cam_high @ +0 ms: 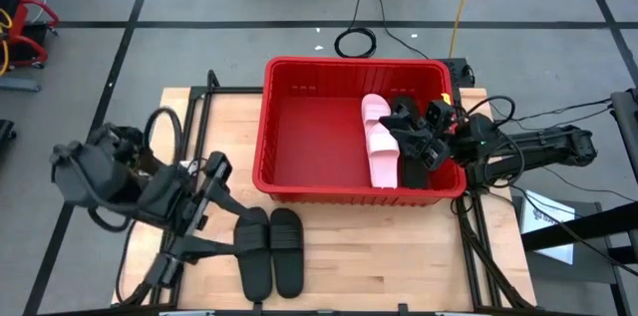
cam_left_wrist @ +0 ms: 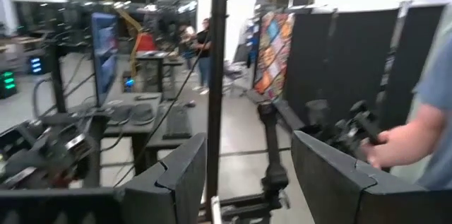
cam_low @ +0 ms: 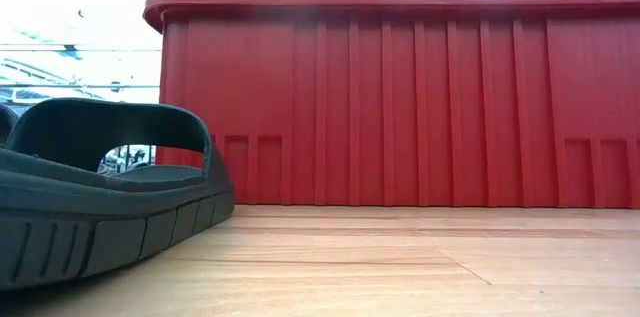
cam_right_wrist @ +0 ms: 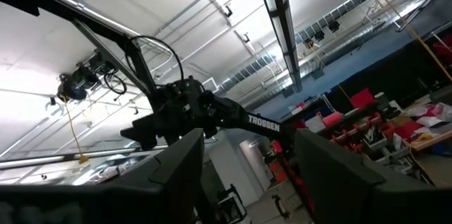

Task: Pick and place slides into bin
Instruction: Put the black slipper into the red bin

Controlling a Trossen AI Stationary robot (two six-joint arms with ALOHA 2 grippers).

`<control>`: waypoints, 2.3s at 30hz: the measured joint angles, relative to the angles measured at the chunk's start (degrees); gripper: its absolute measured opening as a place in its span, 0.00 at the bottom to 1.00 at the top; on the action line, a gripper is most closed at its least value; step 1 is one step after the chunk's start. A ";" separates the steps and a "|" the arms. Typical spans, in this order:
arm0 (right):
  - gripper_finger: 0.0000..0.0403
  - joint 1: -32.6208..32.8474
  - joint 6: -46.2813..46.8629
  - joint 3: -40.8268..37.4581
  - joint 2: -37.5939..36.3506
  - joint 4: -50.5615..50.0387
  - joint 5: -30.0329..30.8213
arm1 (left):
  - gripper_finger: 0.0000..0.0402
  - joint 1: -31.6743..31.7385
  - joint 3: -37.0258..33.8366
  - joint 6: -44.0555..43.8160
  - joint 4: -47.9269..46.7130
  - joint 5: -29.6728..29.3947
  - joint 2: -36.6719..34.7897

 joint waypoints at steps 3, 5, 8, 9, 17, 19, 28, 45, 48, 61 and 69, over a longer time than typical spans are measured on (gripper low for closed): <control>0.53 0.00 0.33 0.00 0.00 -0.02 0.04 | 0.51 -1.46 0.00 -0.57 -1.40 -4.30 0.63; 0.53 0.00 0.62 0.00 0.00 -0.06 0.04 | 0.51 -2.06 0.02 -1.38 -2.69 -7.09 1.17; 0.53 0.23 0.62 0.00 0.00 -0.95 0.04 | 0.51 -2.75 0.02 -2.77 -4.84 -9.02 2.21; 0.53 0.24 0.58 0.00 0.00 -1.19 0.04 | 0.51 -2.79 0.00 -3.24 -5.55 -9.70 2.65; 0.53 0.36 1.92 0.00 0.00 -4.52 0.06 | 0.51 -3.06 0.02 -9.60 -14.35 -11.24 5.75; 0.53 0.61 1.92 0.00 -0.02 -5.35 0.10 | 0.51 -3.25 0.02 -12.23 -17.54 -11.12 6.43; 0.53 0.61 2.56 0.02 0.09 -8.00 0.32 | 0.51 -3.80 0.02 -20.09 -28.46 -8.16 9.12; 0.53 0.63 2.95 0.02 0.20 -11.02 0.18 | 0.51 -3.76 0.02 -29.17 -45.31 5.88 17.78; 0.53 0.63 2.93 0.02 0.20 -11.15 0.13 | 0.51 -3.76 0.02 -30.01 -49.19 7.43 19.54; 0.53 0.79 3.01 0.02 0.22 -14.41 0.10 | 0.51 -4.63 -7.27 -33.32 -53.98 11.69 23.99; 0.53 2.39 2.60 0.02 0.22 -15.96 0.26 | 0.51 -5.81 -19.48 -37.18 -53.33 11.61 23.84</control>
